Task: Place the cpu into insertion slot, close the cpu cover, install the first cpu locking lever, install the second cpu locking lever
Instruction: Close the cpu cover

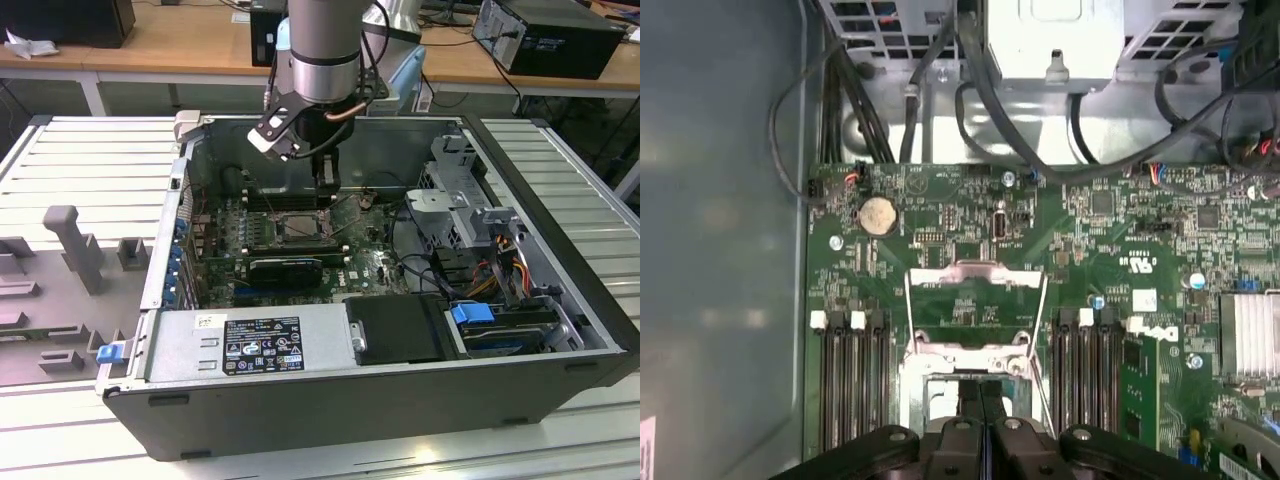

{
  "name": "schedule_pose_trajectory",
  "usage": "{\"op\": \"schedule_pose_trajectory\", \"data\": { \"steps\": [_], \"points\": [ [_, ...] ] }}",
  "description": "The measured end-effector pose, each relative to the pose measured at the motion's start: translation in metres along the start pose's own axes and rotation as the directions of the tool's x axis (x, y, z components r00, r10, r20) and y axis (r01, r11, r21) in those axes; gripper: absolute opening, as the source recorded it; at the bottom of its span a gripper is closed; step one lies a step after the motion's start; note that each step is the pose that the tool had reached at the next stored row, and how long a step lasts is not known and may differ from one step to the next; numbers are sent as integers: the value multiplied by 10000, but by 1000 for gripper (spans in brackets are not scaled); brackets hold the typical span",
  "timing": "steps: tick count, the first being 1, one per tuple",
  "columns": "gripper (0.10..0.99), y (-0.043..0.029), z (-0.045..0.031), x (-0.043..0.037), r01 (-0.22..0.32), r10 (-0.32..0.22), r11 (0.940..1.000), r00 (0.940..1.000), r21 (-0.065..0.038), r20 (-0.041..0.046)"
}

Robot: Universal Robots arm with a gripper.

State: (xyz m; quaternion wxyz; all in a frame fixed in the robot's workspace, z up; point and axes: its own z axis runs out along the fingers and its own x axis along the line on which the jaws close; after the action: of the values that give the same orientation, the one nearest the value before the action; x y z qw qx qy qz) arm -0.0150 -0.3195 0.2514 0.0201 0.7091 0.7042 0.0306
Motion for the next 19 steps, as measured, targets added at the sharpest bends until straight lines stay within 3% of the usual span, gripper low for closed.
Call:
{"op": "schedule_pose_trajectory", "data": {
  "steps": [2, 3, 4, 11, 16, 19],
  "points": [
    [106, 6, 3, 0, 0, 0, 10000, 10000, -6, 2],
    [106, 19, -65, 1, 1, -1, 10000, 10000, -7, 1],
    [106, 118, -61, 2, -2, 2, 10000, 10000, -6, 0],
    [106, 572, -19, 4, 50, -50, 10000, 10000, 38, -4],
    [106, 704, 9, 5, 84, -84, 10000, 10000, 39, -6],
    [106, 730, 97, 4, 97, -97, 9999, 10000, 39, -7]
  ]
}}
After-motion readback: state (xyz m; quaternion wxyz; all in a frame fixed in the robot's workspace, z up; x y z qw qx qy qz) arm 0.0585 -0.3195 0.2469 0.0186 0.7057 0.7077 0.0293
